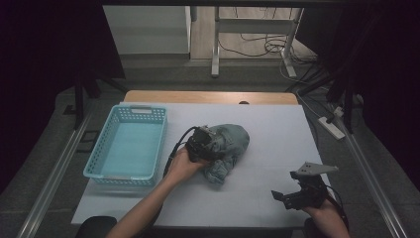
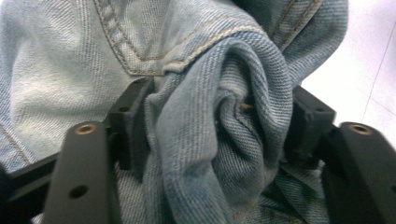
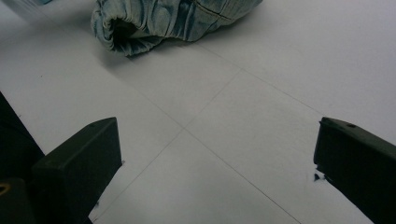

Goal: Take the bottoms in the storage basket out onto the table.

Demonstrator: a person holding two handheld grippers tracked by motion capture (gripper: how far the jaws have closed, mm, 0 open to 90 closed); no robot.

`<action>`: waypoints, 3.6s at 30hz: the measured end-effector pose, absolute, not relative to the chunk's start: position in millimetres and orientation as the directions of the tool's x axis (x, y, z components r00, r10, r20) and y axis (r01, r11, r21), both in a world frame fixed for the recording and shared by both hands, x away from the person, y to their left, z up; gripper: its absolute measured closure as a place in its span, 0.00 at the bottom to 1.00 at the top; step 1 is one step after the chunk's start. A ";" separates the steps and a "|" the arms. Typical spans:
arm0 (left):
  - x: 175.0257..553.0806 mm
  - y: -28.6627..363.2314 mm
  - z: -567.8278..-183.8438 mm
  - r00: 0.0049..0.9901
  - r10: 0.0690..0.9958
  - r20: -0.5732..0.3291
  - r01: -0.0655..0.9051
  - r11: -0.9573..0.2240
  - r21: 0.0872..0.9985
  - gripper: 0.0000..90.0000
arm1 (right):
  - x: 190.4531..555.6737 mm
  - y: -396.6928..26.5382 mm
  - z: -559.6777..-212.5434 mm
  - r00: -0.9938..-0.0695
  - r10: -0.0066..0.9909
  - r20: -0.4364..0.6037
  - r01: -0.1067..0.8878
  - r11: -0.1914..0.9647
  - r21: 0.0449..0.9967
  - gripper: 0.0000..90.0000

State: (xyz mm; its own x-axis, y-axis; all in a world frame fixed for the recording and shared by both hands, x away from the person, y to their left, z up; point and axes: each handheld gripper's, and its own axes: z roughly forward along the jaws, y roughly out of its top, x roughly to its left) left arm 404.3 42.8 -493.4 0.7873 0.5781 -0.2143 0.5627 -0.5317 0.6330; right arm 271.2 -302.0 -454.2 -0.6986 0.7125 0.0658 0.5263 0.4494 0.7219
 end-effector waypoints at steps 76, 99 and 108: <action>389.4 77.4 -452.8 0.846 0.471 -0.251 0.485 -0.482 0.729 0.02 | 270.7 -302.9 -453.8 -0.701 0.709 0.074 0.523 0.441 0.730 0.01; 379.9 93.1 -439.1 0.842 0.479 -0.247 0.482 -0.464 0.743 0.02 | 270.7 -302.6 -453.8 -0.703 0.708 0.072 0.521 0.444 0.729 0.01; 377.0 97.3 -436.3 0.834 0.482 -0.267 0.498 -0.453 0.739 0.01 | 270.7 -302.6 -453.8 -0.702 0.708 0.072 0.522 0.443 0.729 0.01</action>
State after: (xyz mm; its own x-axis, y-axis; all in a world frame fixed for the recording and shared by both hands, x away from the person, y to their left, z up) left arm 377.0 97.3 -436.3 0.8345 0.4821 -0.2669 0.4983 -0.4535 0.7389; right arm 270.7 -302.6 -453.8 -0.7024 0.7081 0.0720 0.5217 0.4433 0.7289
